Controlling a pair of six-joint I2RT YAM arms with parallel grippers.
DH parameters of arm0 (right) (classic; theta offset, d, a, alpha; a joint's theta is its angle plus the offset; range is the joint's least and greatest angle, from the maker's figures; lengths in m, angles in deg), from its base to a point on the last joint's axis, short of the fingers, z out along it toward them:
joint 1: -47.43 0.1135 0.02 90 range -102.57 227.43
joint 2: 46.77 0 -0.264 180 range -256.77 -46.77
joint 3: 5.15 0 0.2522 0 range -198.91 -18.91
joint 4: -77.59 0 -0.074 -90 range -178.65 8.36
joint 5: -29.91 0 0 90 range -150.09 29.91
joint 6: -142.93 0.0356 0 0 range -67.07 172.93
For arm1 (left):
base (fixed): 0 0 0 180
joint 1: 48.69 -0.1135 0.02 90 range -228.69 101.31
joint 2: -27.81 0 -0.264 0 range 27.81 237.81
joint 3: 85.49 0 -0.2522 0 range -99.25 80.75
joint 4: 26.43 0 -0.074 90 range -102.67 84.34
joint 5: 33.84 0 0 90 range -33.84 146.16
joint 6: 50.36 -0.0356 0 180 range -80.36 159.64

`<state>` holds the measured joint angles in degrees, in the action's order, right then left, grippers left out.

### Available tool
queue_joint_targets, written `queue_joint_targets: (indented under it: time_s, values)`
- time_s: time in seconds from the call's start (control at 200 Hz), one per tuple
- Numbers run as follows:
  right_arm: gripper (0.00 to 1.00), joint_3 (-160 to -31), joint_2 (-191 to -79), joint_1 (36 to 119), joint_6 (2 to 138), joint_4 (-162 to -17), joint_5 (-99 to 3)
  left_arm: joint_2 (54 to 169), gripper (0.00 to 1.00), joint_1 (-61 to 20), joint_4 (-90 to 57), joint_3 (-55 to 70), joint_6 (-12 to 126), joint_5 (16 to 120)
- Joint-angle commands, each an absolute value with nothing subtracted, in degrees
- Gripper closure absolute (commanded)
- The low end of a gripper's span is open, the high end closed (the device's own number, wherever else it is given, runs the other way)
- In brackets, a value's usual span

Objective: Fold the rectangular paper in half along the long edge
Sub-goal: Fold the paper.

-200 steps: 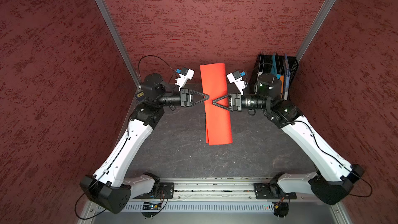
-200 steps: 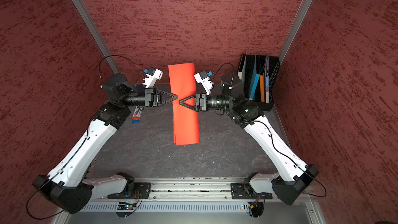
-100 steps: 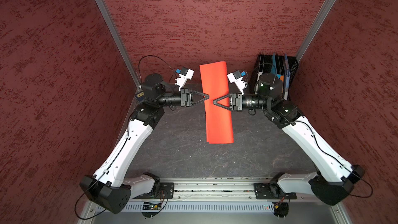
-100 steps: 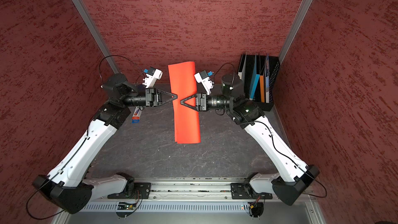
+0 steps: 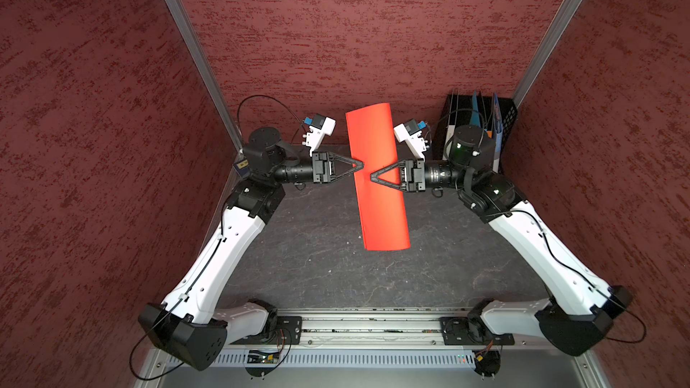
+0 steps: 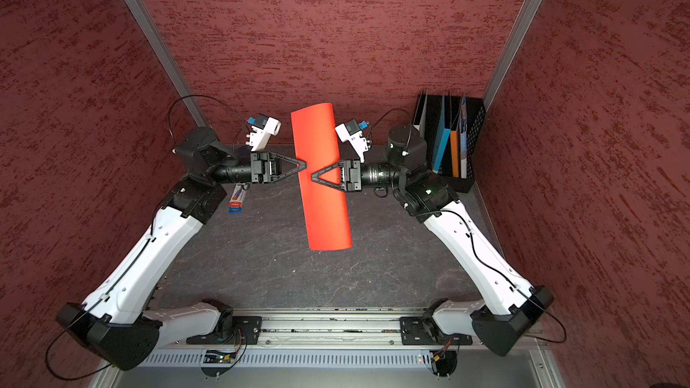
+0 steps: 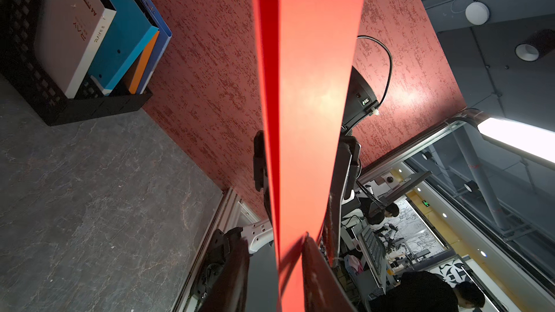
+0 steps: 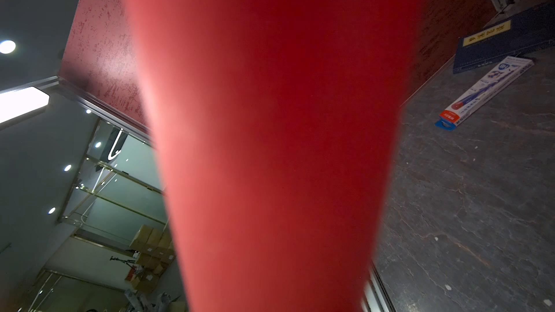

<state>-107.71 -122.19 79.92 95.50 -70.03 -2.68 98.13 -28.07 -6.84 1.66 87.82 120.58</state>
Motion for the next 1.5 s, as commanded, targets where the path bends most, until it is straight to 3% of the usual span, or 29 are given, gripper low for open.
queue_joint_targets:
  time_s: [0.0,0.506,0.651,0.726,1.082,1.313,1.493]
  values:
    - [0.66,-106.8,-120.9,78.9,96.7,-72.5,-1.1,97.5,0.68,-28.2,-8.9,1.2,88.0,121.2]
    - [0.72,-106.2,-120.5,78.5,97.2,-73.8,-2.2,97.5,0.7,-28.4,-9.0,1.3,88.0,121.3]
    - [0.72,-106.1,-120.6,78.5,97.7,-74.4,-2.1,97.6,0.87,-28.4,-9.2,1.2,88.0,121.5]
    - [0.72,-106.0,-120.7,78.4,98.1,-74.9,-2.0,97.6,0.9,-28.4,-9.2,1.2,88.2,121.6]
    - [0.72,-106.0,-121.1,78.3,98.5,-75.6,-1.7,97.5,0.92,-28.5,-8.8,1.0,88.1,121.8]
    - [0.72,-106.1,-121.0,78.2,97.9,-74.9,-2.3,97.8,0.84,-28.5,-8.5,0.9,88.2,121.6]
    - [0.74,-106.5,-120.8,78.2,96.7,-73.4,-2.8,97.8,0.83,-28.5,-8.6,0.9,88.1,121.7]
